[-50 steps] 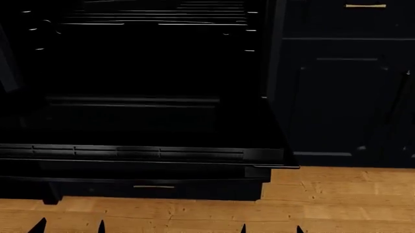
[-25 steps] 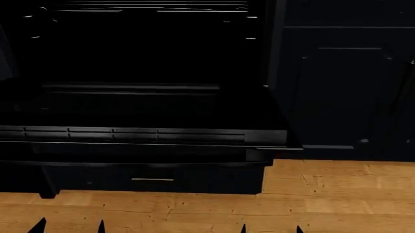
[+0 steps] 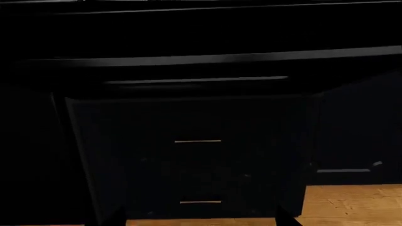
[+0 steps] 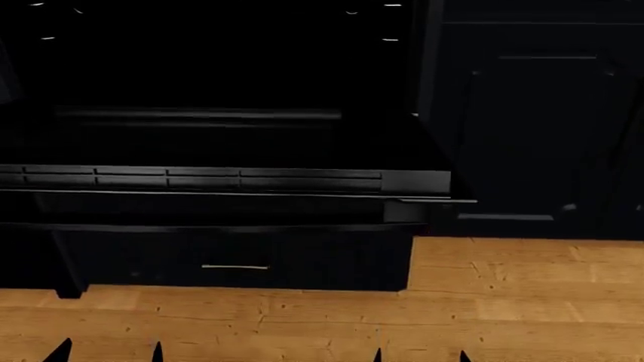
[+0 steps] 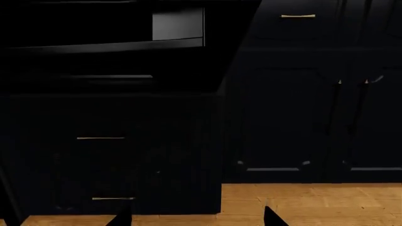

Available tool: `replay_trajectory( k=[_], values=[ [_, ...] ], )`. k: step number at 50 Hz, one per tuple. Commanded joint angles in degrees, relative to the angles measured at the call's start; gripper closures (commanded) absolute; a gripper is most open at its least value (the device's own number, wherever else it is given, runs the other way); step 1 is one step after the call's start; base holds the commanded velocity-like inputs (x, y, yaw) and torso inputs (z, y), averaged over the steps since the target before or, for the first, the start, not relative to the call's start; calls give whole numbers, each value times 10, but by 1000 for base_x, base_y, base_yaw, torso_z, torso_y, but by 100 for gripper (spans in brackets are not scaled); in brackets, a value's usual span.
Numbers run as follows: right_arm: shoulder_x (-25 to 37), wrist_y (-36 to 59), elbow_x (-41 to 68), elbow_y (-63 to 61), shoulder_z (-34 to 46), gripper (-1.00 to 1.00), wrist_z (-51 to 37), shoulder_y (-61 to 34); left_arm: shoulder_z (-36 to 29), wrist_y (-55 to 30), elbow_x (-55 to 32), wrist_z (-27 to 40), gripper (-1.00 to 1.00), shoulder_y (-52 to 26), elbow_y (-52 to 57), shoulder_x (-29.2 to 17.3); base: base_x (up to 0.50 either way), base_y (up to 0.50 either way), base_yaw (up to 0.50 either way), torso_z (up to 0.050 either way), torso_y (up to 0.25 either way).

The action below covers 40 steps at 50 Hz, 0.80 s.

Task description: Close the oven door

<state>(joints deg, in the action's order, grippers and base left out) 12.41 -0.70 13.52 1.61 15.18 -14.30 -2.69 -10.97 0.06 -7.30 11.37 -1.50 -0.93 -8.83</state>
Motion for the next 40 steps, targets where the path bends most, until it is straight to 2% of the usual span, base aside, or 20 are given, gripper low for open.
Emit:
replay_trajectory(
  k=[1,40],
  values=[
    [2,1,1,-1,3,-100,-3,0,-5,3,-3,4,-100,-1,-3,-3,0,0,0,-50,0],
    [9,0,6,-1,13,-100,-11,-2,-18,5,-12,16,-100,-2,-1,-14,0,0,0,-50,0]
  ],
)
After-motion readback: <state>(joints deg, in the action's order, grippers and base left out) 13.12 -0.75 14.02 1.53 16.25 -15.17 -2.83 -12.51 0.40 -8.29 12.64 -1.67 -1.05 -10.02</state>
